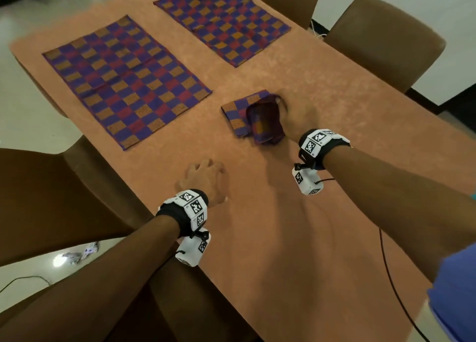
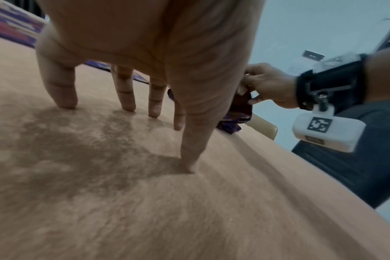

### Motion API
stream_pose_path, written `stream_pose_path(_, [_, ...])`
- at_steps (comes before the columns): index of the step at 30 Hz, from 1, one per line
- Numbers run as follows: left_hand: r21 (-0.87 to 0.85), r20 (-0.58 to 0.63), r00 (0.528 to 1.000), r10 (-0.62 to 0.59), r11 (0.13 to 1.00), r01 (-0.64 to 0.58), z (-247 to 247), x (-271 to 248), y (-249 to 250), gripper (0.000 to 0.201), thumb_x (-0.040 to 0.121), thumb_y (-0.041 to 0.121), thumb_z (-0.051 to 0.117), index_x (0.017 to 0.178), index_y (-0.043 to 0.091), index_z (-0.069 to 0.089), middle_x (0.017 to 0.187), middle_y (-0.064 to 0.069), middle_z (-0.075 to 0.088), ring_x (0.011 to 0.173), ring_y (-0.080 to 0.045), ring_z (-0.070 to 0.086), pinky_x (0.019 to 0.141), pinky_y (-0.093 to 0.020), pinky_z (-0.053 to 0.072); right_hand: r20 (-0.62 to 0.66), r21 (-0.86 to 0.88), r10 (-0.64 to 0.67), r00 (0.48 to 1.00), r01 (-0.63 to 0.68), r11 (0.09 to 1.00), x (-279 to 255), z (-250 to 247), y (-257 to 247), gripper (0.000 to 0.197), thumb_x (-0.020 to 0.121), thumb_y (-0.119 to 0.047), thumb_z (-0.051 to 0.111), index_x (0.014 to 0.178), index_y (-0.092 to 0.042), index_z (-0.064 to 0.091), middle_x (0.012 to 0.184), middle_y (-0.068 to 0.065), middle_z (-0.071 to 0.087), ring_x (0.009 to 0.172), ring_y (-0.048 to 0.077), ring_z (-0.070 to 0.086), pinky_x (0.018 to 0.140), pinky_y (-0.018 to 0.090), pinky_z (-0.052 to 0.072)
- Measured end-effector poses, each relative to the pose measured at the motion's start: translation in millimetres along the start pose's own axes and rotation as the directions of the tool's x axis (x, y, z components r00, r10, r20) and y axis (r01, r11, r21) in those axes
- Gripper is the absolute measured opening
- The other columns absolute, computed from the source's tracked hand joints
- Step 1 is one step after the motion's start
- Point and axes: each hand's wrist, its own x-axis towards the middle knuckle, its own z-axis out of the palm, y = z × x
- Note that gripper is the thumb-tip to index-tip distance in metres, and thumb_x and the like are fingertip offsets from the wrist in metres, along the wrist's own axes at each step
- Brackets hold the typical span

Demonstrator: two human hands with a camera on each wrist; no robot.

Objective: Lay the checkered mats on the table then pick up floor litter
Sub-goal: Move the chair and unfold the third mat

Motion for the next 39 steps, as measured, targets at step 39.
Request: stream_pose_path(39, [0.120,-0.630,0.663,0.404,0.895,-0.431,-109,-112,-18,0.022,0.078,0.031,0.049,0.090,0.022,0.065,0.088,-0.003,0.064,0.086,-0.029,0.055,0.073,-0.044,0.046,-0.133,0.150,-0.343,0.930,0.361,0.920,-143,-147,-24,0.026,0.098,-0.021,0.041,0.099,-0.009,0.063,0.092,0.010,0.066,0.084,0.025,0.057,0.075,0.029,0.040])
